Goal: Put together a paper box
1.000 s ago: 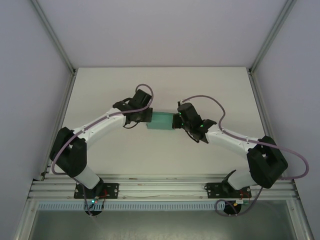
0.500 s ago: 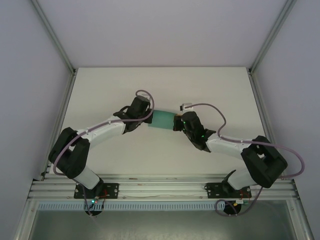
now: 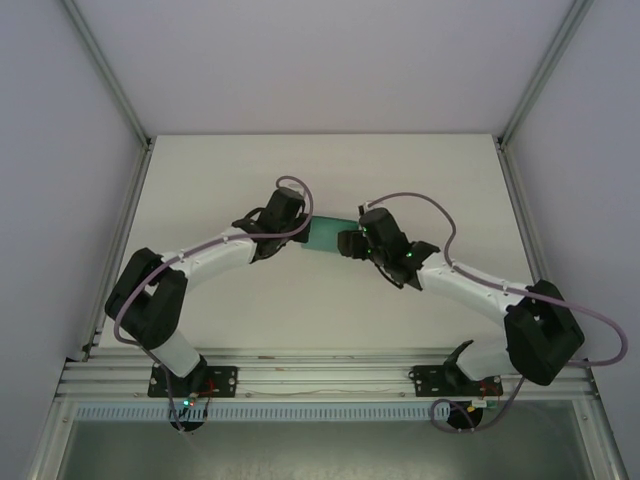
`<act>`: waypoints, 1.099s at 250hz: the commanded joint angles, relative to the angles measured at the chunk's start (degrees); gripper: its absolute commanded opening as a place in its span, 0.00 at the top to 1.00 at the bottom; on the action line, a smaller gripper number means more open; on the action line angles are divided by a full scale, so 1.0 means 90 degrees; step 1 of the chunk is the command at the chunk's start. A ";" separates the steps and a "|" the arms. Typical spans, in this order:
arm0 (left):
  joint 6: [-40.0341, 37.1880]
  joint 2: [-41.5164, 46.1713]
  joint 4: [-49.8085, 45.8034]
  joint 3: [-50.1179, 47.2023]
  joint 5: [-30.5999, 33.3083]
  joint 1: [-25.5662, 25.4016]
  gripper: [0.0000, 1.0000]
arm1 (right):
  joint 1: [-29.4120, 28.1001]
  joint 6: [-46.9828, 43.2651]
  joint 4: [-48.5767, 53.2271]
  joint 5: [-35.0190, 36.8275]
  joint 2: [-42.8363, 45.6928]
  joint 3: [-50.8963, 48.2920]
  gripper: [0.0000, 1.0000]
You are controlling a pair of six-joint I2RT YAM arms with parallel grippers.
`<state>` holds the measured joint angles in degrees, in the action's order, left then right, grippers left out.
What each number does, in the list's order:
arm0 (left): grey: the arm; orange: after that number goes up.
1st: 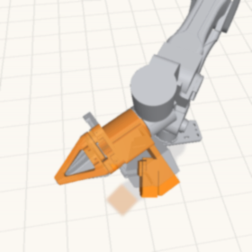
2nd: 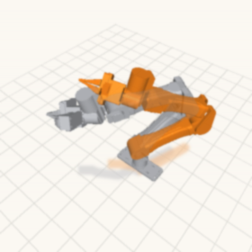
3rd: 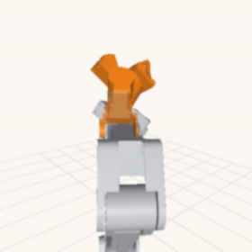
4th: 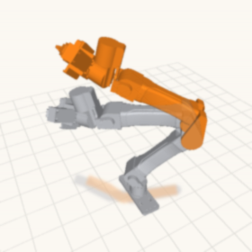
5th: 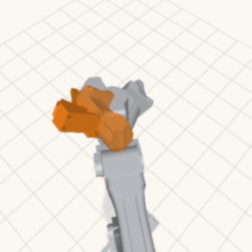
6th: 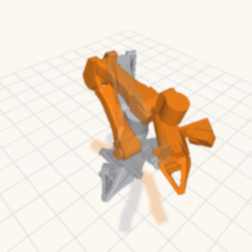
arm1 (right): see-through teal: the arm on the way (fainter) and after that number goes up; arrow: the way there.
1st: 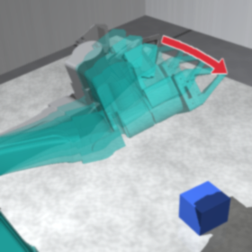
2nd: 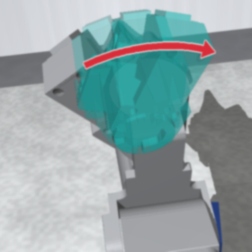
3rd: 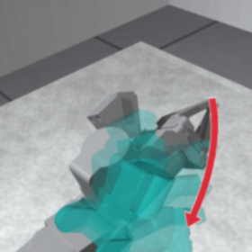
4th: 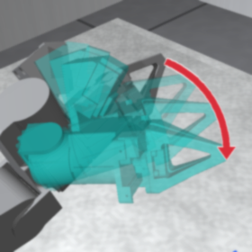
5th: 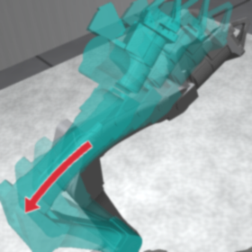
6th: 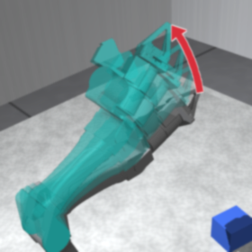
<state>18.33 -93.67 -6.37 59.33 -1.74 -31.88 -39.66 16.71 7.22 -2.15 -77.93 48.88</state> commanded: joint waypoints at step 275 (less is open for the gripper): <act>-0.1235 0.0518 -0.2121 0.0522 -0.1267 0.0069 0.24 | 0.1031 0.1161 0.0466 -0.0355 -0.0905 -0.0388 0.49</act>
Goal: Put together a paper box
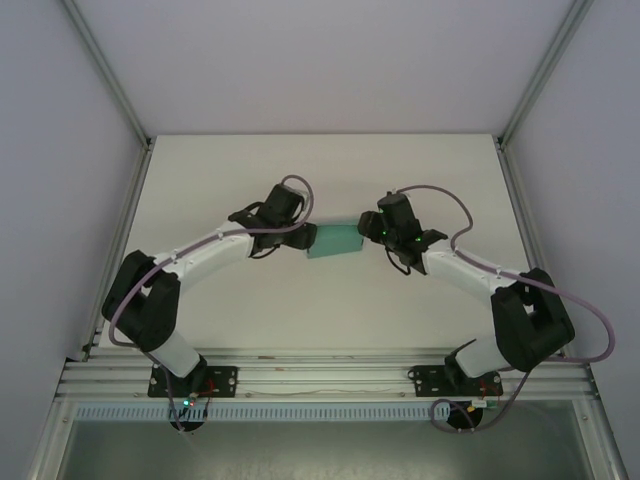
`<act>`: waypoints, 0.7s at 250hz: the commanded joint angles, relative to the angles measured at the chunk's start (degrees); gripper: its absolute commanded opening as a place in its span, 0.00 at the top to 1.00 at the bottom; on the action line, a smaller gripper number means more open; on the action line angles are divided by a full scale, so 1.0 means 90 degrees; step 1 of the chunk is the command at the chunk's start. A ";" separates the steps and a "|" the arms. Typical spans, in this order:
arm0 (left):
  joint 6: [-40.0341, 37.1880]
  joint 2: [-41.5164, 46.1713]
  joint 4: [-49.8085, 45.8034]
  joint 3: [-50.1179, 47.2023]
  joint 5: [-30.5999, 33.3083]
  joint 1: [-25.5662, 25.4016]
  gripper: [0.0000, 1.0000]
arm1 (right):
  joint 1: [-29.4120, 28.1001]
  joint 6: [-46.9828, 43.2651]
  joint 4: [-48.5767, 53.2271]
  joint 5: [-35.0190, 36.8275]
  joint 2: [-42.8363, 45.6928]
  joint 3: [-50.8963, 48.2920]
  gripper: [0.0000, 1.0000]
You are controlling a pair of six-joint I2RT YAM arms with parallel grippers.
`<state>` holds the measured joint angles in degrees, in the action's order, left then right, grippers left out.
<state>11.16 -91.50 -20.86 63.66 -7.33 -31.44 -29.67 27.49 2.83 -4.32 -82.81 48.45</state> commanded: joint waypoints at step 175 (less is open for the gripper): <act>0.0858 0.0014 0.0149 0.0292 -0.1891 0.0964 0.06 | -0.0073 -0.0193 0.1087 -0.0175 -0.0685 -0.0371 0.52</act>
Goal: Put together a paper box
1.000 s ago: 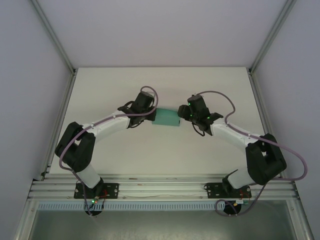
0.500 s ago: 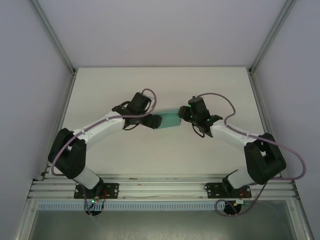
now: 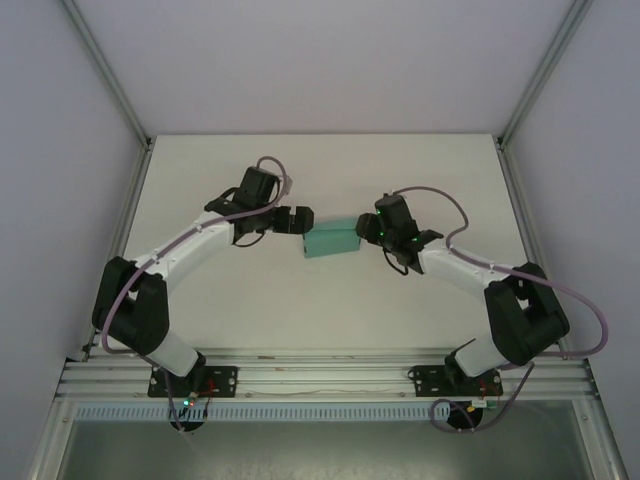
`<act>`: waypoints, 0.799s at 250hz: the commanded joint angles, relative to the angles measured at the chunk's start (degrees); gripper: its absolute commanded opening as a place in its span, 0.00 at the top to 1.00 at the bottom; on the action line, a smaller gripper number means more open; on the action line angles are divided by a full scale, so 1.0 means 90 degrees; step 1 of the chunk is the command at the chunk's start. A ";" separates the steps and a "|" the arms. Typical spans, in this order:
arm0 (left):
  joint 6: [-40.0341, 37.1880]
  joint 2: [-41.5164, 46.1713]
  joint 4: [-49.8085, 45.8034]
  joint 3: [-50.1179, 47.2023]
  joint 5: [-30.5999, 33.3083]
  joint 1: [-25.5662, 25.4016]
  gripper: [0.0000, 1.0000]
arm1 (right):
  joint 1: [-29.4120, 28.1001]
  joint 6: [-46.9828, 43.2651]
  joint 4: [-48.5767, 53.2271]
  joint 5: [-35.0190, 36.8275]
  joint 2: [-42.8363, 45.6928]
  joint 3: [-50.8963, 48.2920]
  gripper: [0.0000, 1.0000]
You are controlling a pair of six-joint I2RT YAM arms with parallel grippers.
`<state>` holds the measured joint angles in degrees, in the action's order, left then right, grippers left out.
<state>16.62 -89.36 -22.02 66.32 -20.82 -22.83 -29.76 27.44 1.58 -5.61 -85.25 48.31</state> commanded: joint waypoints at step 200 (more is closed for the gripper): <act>0.1267 -0.0655 0.2409 -0.2270 -0.1477 0.0250 1.00 | -0.0063 -0.0126 -0.0143 -0.0562 -0.0407 -0.1285 0.71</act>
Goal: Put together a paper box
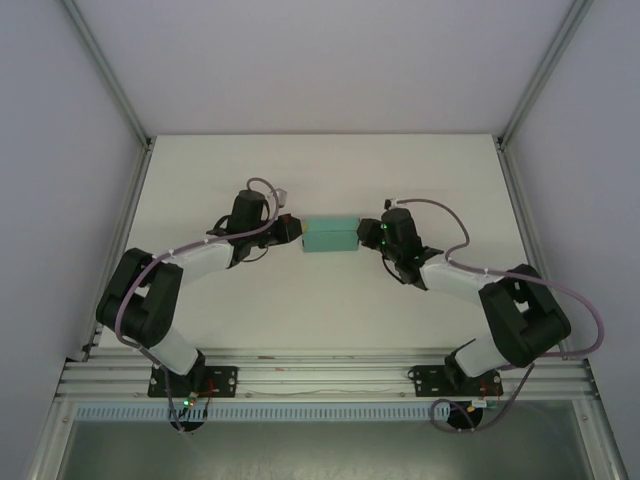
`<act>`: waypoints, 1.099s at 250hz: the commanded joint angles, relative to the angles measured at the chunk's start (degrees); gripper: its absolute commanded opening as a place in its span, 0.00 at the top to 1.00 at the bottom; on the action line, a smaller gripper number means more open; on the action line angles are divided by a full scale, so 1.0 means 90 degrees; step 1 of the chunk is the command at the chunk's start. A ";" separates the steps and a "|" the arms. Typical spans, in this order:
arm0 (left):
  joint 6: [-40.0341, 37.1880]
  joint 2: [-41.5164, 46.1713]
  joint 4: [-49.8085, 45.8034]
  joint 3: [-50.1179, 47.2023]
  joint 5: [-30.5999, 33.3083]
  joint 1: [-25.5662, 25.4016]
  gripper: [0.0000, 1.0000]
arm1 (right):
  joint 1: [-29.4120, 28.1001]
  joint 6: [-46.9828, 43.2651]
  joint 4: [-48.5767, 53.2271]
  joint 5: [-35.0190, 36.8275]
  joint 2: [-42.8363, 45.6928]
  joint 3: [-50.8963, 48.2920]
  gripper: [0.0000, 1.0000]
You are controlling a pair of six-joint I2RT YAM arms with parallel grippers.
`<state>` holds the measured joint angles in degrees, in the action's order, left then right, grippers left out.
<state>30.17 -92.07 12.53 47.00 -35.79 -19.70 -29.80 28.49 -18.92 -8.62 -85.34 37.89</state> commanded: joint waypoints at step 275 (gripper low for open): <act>-0.0933 0.2245 -0.4015 0.0645 0.4631 0.0044 0.00 | 0.0006 -1.0170 0.6885 -0.2744 -0.1702 0.5106 0.00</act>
<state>19.66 -73.23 -20.29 56.45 1.32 -19.70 -29.32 -45.56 30.11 -32.08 -93.62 76.01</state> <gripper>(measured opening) 0.998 0.998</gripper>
